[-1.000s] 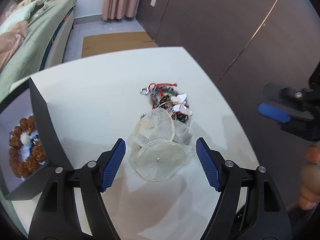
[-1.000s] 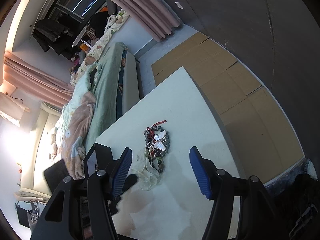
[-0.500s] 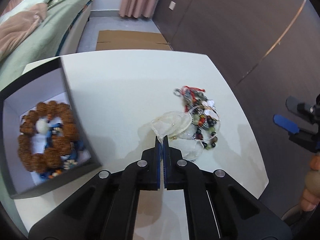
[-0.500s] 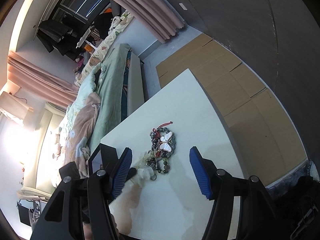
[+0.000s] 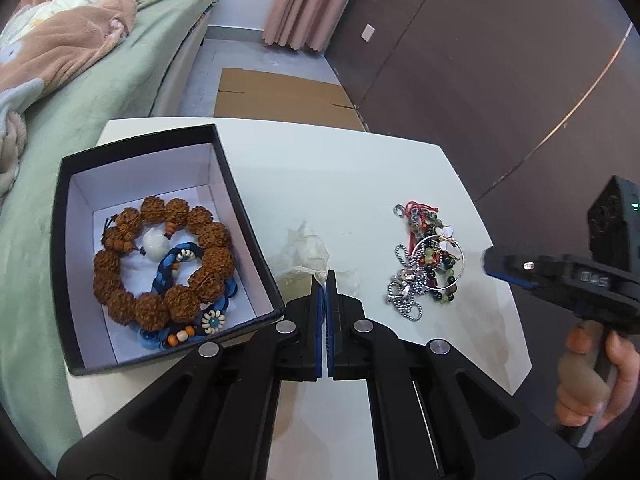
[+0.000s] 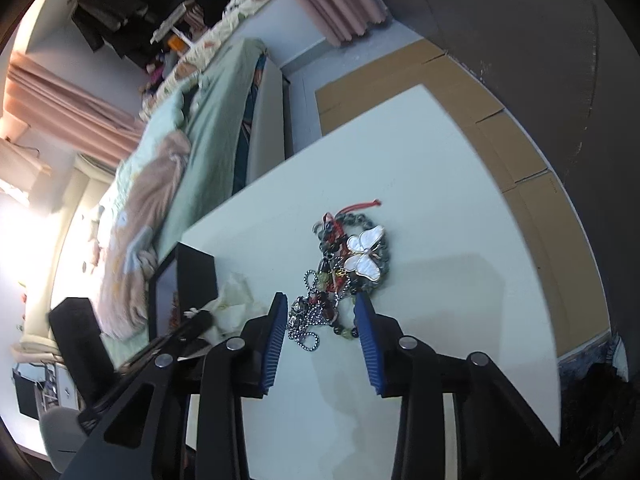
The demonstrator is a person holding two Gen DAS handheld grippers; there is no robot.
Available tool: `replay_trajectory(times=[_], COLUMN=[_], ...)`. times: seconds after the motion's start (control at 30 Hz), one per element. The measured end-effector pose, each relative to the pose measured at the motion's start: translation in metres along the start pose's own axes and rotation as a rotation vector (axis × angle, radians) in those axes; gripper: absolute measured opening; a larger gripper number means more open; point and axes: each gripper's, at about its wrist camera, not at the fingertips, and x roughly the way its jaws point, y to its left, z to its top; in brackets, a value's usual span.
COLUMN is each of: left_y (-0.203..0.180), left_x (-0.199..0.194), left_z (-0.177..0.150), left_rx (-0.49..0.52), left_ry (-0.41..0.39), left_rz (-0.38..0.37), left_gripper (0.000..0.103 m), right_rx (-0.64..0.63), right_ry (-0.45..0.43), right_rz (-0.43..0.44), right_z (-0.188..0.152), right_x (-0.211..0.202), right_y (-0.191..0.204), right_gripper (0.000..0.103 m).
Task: Organize jewelry
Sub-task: 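Carry the plastic bag into the black box and open the left tool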
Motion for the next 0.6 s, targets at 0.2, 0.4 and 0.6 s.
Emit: replay_trajectory(times=[0.2, 0.4, 0.6], left_y=[0.006, 0.013, 0.012], left_x=[-0.02, -0.046, -0.075], left_z=[0.007, 0.019, 0.031], left_rx=[-0.004, -0.003, 0.013], left_ry=[-0.03, -0.069, -0.126], left_rz=[0.007, 0.002, 0.014], left_gripper=[0.003, 0.003, 0.003], right_rx=[0.003, -0.027, -0.062], right_ry=[0.021, -0.015, -0.064], right_rz=[-0.038, 0.006, 0.082], right_z=[0.003, 0.006, 0.007], right_x=[0.02, 0.018, 0.004], right_y=[0.004, 0.017, 0.038], right_gripper=[0.013, 0.0, 0.0])
